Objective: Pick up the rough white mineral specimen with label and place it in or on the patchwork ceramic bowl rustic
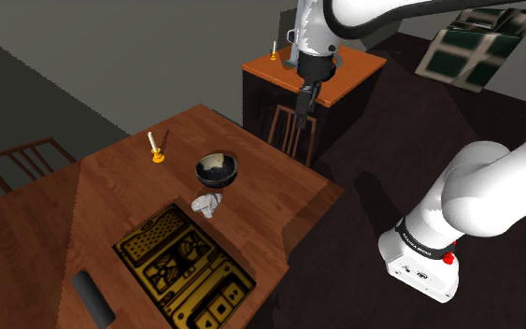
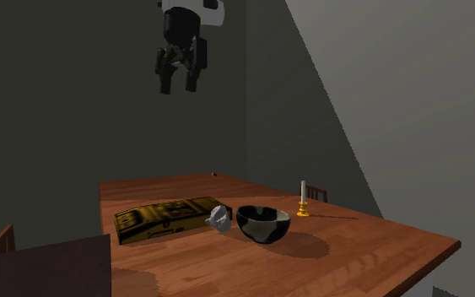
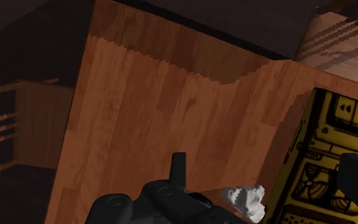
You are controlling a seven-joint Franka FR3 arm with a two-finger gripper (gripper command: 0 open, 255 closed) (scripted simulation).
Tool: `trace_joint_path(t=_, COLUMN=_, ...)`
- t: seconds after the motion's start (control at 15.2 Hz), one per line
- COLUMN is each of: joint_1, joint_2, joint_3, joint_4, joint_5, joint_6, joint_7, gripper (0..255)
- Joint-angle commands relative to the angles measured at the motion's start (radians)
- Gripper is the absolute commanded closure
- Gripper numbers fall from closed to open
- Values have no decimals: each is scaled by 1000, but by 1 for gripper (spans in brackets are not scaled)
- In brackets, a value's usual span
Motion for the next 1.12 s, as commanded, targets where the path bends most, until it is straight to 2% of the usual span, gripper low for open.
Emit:
trace_joint_path(t=0.0, joint_1=9, joint_2=67, joint_3=15, joint_4=9, joint_5=-4, joint_6=57, joint_7=-10, gripper=0)
trace_joint_path(t=0.53, joint_1=40, joint_2=355, joint_3=73, joint_4=109, joint_5=-51, joint_6=232, joint_7=-25, gripper=0)
trace_joint_path(t=1.06, joint_1=85, joint_2=656, joint_3=111, joint_4=281, joint_5=-145, joint_6=341, joint_7=-13, gripper=0)
